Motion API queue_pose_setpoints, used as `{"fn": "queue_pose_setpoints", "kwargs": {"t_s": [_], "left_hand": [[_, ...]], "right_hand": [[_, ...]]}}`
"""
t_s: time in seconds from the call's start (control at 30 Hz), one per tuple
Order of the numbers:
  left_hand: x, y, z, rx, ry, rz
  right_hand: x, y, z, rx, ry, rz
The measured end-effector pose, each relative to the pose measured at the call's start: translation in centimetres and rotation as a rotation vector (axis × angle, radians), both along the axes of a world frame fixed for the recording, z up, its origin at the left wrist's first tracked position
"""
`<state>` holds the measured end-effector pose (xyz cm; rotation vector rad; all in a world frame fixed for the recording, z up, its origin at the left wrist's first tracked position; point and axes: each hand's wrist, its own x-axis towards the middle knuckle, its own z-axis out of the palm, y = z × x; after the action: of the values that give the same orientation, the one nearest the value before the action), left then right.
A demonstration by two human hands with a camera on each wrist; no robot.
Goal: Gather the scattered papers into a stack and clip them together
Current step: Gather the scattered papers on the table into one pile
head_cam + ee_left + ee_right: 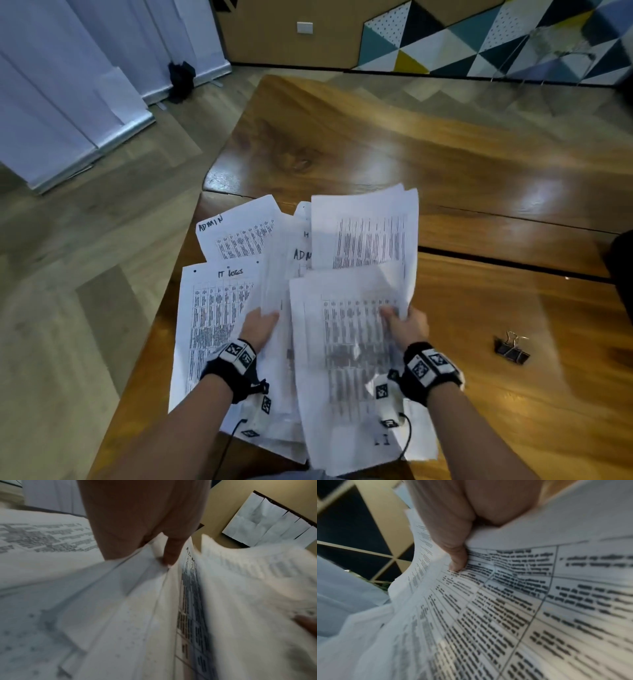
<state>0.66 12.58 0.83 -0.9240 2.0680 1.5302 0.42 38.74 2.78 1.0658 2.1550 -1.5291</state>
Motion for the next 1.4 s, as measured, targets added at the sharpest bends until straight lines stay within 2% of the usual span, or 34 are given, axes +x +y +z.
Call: {"fn": "queue_pose_setpoints", "kwargs": {"t_s": [0.1, 0.17, 0.23, 0.37, 0.43, 0.5, 0.57, 0.6, 0.63, 0.7, 0.77, 0.87, 0.97, 1.07, 1.13, 1.27, 1.4], "left_hand": [[0.1, 1.2, 0.5, 0.146, -0.054, 0.009], [0.1, 1.8, 0.2, 0.064, -0.033, -0.087], [0.0, 2.2, -0.3, -0.008, -0.021, -0.111], [-0.2, 2.8, -0.4, 0.09, -0.057, -0.036], [-0.3, 2.7, -0.2, 0.137, -0.022, 0.003], [-0.5, 1.7, 0.4, 0.014, 0.082, 0.021], [-0.6, -0.9, 0.7, -0.241, 0.159, 0.104], [-0.7, -2.6, 0.9, -0.402, 0.126, 0.153], [-0.7, -4.6, 0.6, -0.551, 0.025, 0.175], [-0.5, -8.1, 0.0, -0.651, -0.224, 0.14], [-0.8, -9.8, -0.8, -0.634, -0.319, 0.028], [-2.0, -9.4, -1.8, -0.643, -0.257, -0.169], [-3.3, -7.6, -1.6, -0.621, -0.182, -0.221], [-3.9, -5.3, -1.2, -0.708, -0.183, -0.291], [-4.1, -4.1, -1.2, -0.696, -0.137, -0.287], [-4.5, -3.9, -1.4, -0.549, -0.04, -0.175], [-4.6, -4.2, -1.4, -0.51, -0.086, -0.102]], "right_hand": [[1.0, -1.3, -1.1, -0.015, -0.077, 0.036], [1.0, -1.2, -1.2, 0.037, -0.09, 0.09], [0.8, -0.7, -0.4, 0.059, -0.1, 0.097], [1.0, 0.8, -0.3, -0.048, -0.169, 0.091], [1.2, 1.6, -0.7, -0.064, -0.203, 0.099], [1.1, 2.2, -0.8, -0.113, -0.147, 0.044], [0.9, 2.9, 0.0, -0.13, -0.111, -0.039], [0.8, 3.2, 0.2, -0.123, -0.097, -0.072], [0.8, 3.4, 0.6, -0.105, -0.111, -0.084], [0.7, 3.5, 0.9, -0.065, -0.134, -0.1], [0.5, 3.1, 0.7, -0.041, -0.149, -0.092], [0.0, 1.6, 0.3, -0.015, -0.158, -0.093], [-0.7, -0.3, -0.1, 0.007, -0.129, -0.054], [-0.9, -2.2, -0.5, -0.005, -0.127, 0.048], [-0.5, -3.3, -0.8, -0.002, -0.142, 0.073], [0.3, -4.0, -1.0, 0.004, -0.097, 0.155], [0.1, -2.9, -1.2, -0.049, -0.085, 0.206]]}}
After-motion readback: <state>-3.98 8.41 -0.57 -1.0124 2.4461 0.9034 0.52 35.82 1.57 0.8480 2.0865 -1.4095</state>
